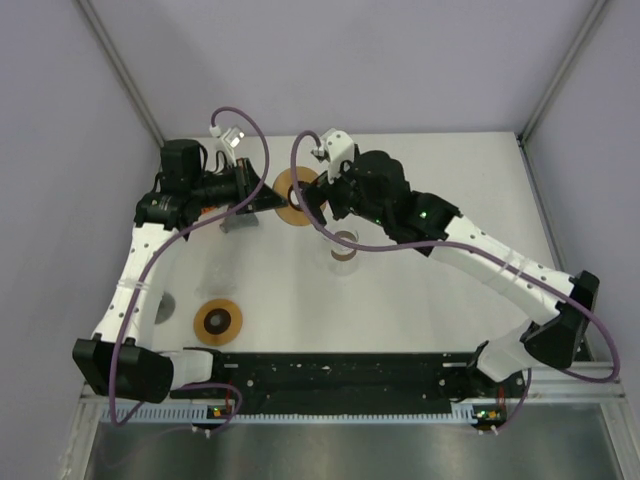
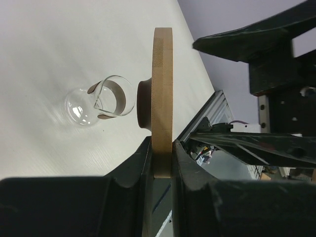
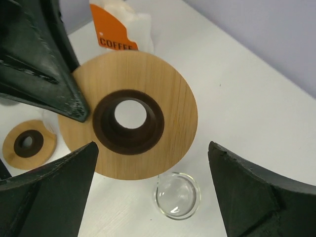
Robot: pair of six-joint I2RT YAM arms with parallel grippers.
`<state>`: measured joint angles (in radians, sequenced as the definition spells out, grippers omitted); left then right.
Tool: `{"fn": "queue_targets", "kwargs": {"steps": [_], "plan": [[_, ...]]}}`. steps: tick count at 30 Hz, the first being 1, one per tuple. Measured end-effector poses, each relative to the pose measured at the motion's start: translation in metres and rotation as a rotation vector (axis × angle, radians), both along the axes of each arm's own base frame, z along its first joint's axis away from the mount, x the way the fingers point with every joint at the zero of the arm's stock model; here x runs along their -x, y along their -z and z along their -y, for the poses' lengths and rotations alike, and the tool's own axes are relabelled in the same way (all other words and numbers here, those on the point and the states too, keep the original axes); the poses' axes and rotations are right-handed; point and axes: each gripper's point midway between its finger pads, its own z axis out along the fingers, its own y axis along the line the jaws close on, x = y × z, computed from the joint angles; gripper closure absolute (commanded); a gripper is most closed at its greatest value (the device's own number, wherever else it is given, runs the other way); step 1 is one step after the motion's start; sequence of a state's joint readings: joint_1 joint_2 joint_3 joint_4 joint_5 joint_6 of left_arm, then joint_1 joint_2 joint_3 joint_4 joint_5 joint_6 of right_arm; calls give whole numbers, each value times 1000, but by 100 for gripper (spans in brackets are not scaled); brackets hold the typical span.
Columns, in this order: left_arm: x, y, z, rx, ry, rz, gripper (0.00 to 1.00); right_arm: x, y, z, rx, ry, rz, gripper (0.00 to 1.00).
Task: Place the coffee filter in the dripper
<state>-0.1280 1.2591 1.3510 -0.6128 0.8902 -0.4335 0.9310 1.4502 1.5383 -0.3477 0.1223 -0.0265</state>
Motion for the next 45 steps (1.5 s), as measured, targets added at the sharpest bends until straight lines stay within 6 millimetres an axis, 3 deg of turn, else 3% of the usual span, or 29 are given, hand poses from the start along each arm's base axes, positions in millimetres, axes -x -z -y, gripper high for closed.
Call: {"fn": "queue_targets", "kwargs": {"steps": [5,13,15,20,21,22,23,25,28,31,36,40,45], "plan": [[1,-1,-1,-3,-2,13,100,-18,35,2,41,57,-127,18],[2,-1,-1,-3,-3,23,100,-37,27,-3,1,75,-151,30],[2,0,-1,-3,-3,24,100,-40,32,-9,5,65,-161,40],[1,1,-2,-9,-8,28,100,-41,42,-18,14,41,-186,82],[1,2,-2,-11,-7,28,95,-41,42,-18,15,37,-187,91],[1,2,-3,-12,-8,32,83,-42,42,-17,16,36,-188,100],[1,2,-3,-15,-9,35,68,-42,42,-16,19,34,-186,100],[-2,4,-6,-32,-18,48,47,-42,44,-14,27,27,-193,100],[-7,9,-12,-84,-56,64,30,-44,50,-5,51,44,-212,100],[-14,8,-22,-142,-107,95,25,-49,69,19,108,73,-281,100],[-25,-5,-46,-214,-213,171,24,-52,107,68,251,149,-412,100],[-25,-11,-55,-246,-249,211,24,-43,147,75,379,142,-520,100],[-23,-10,-58,-263,-253,219,24,-47,186,78,516,142,-605,100]]}}
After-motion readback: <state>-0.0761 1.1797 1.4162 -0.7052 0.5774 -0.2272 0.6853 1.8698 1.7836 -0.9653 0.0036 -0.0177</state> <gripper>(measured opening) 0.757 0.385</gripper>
